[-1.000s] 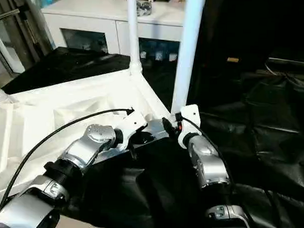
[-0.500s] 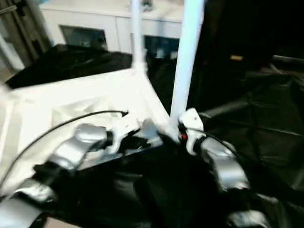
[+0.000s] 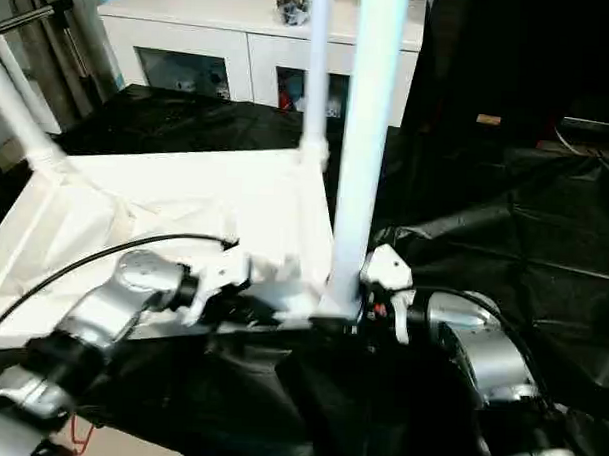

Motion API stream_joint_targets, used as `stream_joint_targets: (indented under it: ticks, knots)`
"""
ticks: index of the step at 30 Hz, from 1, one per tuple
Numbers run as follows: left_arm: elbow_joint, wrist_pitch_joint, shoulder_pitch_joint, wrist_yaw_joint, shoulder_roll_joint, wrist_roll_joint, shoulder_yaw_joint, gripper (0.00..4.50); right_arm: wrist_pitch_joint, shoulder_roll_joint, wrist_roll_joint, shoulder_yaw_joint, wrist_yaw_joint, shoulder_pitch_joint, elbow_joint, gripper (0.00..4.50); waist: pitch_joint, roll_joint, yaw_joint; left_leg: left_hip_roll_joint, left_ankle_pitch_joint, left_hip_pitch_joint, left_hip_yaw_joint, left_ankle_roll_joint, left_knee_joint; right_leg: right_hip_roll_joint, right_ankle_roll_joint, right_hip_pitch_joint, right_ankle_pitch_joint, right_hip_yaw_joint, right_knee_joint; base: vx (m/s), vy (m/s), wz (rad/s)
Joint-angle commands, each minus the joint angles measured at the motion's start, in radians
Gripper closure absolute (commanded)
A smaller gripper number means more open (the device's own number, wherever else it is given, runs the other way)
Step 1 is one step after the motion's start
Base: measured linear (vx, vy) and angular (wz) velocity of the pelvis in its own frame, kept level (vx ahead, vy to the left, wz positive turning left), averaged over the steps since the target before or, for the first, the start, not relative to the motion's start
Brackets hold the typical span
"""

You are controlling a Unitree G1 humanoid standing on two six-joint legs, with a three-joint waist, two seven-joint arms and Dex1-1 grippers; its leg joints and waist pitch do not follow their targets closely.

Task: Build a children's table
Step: Rotate leg to tighten

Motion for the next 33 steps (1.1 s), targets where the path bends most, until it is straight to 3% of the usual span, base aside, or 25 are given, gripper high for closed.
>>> stream_joint_targets:
  ticks: [1,5,6,10,11,12,16,19,20,23,24,25,26,28,33]
  knots:
    - [-0.029,-0.002,0.011,-0.046,-0.006,-0.012,-0.033,4.50,0.026,-0.002,0.015,0.016,0.021,0.002,-0.026,1.17,-0.052,-0.018,0.001,0.045,-0.155,0.009,-0.014,0.096,-0.067,-0.044,-0.261,0.044,-0.099,0.045,-0.058,0.000,0.000,0.00]
    - [-0.032,0.002,0.012,-0.027,-0.009,-0.012,-0.035,4.50,0.042,0.001,0.020,0.019,0.021,0.008,-0.034,1.50,-0.052,-0.018,0.000,0.043,-0.151,0.009,-0.013,0.092,-0.067,-0.044,-0.261,0.044,-0.098,0.046,-0.058,0.000,0.000,0.00]
    - [-0.031,0.002,0.012,-0.017,-0.012,-0.013,-0.033,4.50,0.049,0.009,0.027,0.015,0.016,0.011,-0.037,1.54,-0.052,-0.026,0.000,0.043,-0.150,0.009,-0.012,0.094,-0.067,-0.043,-0.260,0.044,-0.099,0.046,-0.059,0.000,0.000,0.00]
    - [-0.020,0.011,0.008,0.024,-0.033,-0.012,-0.020,4.50,0.079,0.040,0.058,-0.003,-0.010,0.017,-0.039,1.70,-0.050,-0.023,0.002,0.043,-0.154,0.009,-0.013,0.090,-0.067,-0.044,-0.255,0.043,-0.119,0.046,-0.060,0.000,0.000,0.00]
    - [0.019,0.027,-0.015,0.117,-0.069,0.011,0.000,4.50,0.059,0.087,0.036,-0.020,-0.098,0.008,0.002,1.71,-0.047,-0.022,0.001,0.043,-0.168,0.009,-0.013,0.082,-0.070,-0.045,-0.248,0.042,-0.148,0.047,-0.063,0.000,0.000,0.00]
    - [0.022,0.028,-0.017,0.126,-0.072,0.013,0.002,4.50,0.057,0.091,0.034,-0.022,-0.105,0.008,0.006,1.71,-0.046,-0.023,-0.002,0.041,-0.179,0.009,-0.011,0.074,-0.070,-0.045,-0.244,0.040,-0.168,0.048,-0.066,0.000,0.000,0.00]
    - [0.147,0.081,-0.103,0.390,-0.176,0.062,0.051,4.50,0.025,0.217,-0.072,-0.052,-0.412,-0.049,0.158,1.73,-0.040,-0.026,-0.014,0.035,-0.254,0.019,-0.016,0.011,-0.078,-0.046,-0.194,0.032,-0.353,0.051,-0.085,0.000,0.000,0.00]
    - [0.207,0.120,-0.157,0.543,-0.263,0.057,0.090,4.50,0.008,0.324,-0.115,-0.077,-0.630,-0.087,0.238,1.73,-0.039,-0.027,-0.022,0.032,-0.273,0.019,-0.021,-0.011,-0.082,-0.045,-0.170,0.030,-0.381,0.053,-0.090,0.000,0.000,0.00]
    - [0.210,0.123,-0.162,0.554,-0.274,0.059,0.088,4.50,0.015,0.344,-0.118,-0.083,-0.668,-0.093,0.246,1.73,-0.039,-0.031,-0.025,0.030,-0.276,0.018,-0.021,-0.007,-0.083,-0.043,-0.167,0.031,-0.373,0.054,-0.091,0.000,0.000,0.00]
    - [0.205,0.123,-0.163,0.557,-0.307,0.064,0.076,4.50,-0.039,0.388,-0.174,-0.065,-0.770,-0.114,0.282,1.73,-0.041,-0.027,-0.029,0.028,-0.269,0.014,-0.021,0.012,-0.082,-0.045,-0.166,0.031,-0.356,0.056,-0.093,0.000,0.000,0.00]
    - [0.200,0.120,-0.159,0.551,-0.312,0.071,0.070,4.50,-0.064,0.395,-0.177,-0.061,-0.752,-0.118,0.290,1.73,-0.042,-0.028,-0.029,0.029,-0.267,0.014,-0.019,0.017,-0.081,-0.044,-0.166,0.030,-0.347,0.057,-0.094,0.000,0.000,0.00]
    - [0.197,0.117,-0.157,0.546,-0.313,0.077,0.066,4.50,-0.067,0.397,-0.171,-0.064,-0.736,-0.119,0.291,1.39,-0.042,-0.029,-0.029,0.028,-0.260,0.012,-0.019,0.030,-0.080,-0.044,-0.172,0.032,-0.323,0.057,-0.092,0.000,0.000,0.00]
    - [0.193,0.110,-0.153,0.533,-0.309,0.081,0.058,4.50,-0.049,0.400,-0.144,-0.080,-0.708,-0.123,0.290,1.19,-0.043,-0.023,-0.027,0.028,-0.250,0.011,-0.019,0.040,-0.079,-0.043,-0.179,0.034,-0.299,0.057,-0.089,0.000,0.000,0.00]
    - [0.183,0.092,-0.142,0.500,-0.294,0.081,0.047,4.50,-0.021,0.389,-0.107,-0.094,-0.645,-0.126,0.275,1.05,-0.042,-0.026,-0.029,0.028,-0.247,0.007,-0.019,0.054,-0.080,-0.041,-0.183,0.037,-0.288,0.056,-0.088,0.000,0.000,0.00]
    - [0.163,0.056,-0.125,0.430,-0.254,0.075,0.031,4.50,-0.053,0.332,-0.122,-0.068,-0.556,-0.131,0.256,0.69,-0.043,-0.027,-0.029,0.030,-0.247,0.006,-0.018,0.061,-0.079,-0.043,-0.183,0.037,-0.300,0.056,-0.089,0.000,0.000,0.00]
